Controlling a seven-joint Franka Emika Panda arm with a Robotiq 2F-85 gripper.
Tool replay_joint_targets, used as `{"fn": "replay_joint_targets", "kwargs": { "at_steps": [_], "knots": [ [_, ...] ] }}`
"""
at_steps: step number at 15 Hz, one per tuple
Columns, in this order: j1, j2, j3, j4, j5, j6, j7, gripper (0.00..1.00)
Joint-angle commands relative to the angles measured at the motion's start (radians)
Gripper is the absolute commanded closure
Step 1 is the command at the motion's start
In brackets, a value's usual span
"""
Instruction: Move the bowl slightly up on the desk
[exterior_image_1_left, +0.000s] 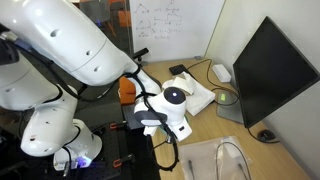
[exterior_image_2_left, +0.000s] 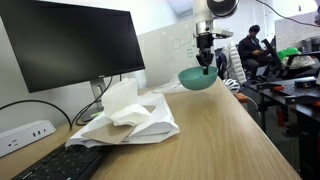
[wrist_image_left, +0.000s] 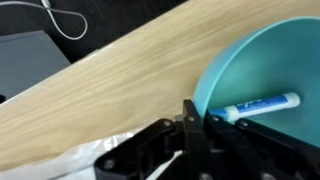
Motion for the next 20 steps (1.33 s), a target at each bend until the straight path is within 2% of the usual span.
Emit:
{"fn": "replay_joint_targets", "kwargs": {
  "at_steps": [1,6,12,18,19,20],
  "knots": [
    [-0.004,0.034,-0.009,0.079,0.047,0.014,0.029,0.99],
    [0.004,0.185,-0.008,0.244,0.077,0.006,0.11,0.99],
    [-0.003,0.393,0.032,0.449,0.234,-0.009,0.038,0.99],
    [0.001,0.464,0.02,0.53,0.238,-0.019,0.06,0.99],
    [0.001,0.466,0.013,0.53,0.233,-0.029,0.066,0.7],
    [-0.003,0.459,0.013,0.523,0.235,-0.031,0.06,0.68]
  ]
}}
